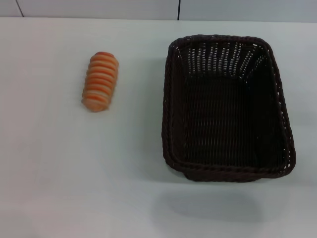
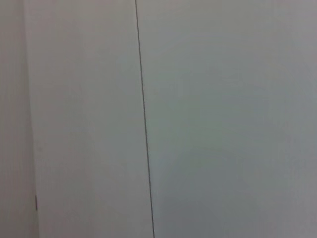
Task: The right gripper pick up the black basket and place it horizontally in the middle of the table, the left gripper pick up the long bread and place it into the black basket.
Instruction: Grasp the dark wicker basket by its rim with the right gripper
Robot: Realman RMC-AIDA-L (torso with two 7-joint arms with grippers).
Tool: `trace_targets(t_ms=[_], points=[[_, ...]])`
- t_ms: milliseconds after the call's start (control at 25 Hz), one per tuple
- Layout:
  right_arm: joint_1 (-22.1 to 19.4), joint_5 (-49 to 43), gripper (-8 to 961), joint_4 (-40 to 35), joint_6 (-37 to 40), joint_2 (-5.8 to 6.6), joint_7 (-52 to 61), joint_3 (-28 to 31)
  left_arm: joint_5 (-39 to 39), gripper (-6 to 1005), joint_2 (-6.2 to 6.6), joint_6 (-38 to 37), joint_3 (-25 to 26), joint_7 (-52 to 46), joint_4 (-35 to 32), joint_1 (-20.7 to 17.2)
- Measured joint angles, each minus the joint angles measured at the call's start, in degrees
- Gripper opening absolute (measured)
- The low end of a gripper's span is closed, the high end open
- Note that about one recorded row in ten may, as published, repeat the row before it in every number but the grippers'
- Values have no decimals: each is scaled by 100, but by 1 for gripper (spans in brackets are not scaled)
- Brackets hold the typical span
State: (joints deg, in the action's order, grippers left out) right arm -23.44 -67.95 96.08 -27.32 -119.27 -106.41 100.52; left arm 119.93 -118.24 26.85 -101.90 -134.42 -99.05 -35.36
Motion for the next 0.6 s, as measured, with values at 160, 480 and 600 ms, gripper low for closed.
trace_targets(t_ms=[160,480,600], points=[[-110,-1278,747,650,75,-9,1414,191,-10,847,0,-7,3,1,-15,-23],[869,-5744,746,1827,-1421,1,5711,1155,-1,847,3,-13,9,4,-26,-48],[1242,-6480,746,1998,-1913,7,6316,1230,-1,846,3,-14,17,4,-35,-94]])
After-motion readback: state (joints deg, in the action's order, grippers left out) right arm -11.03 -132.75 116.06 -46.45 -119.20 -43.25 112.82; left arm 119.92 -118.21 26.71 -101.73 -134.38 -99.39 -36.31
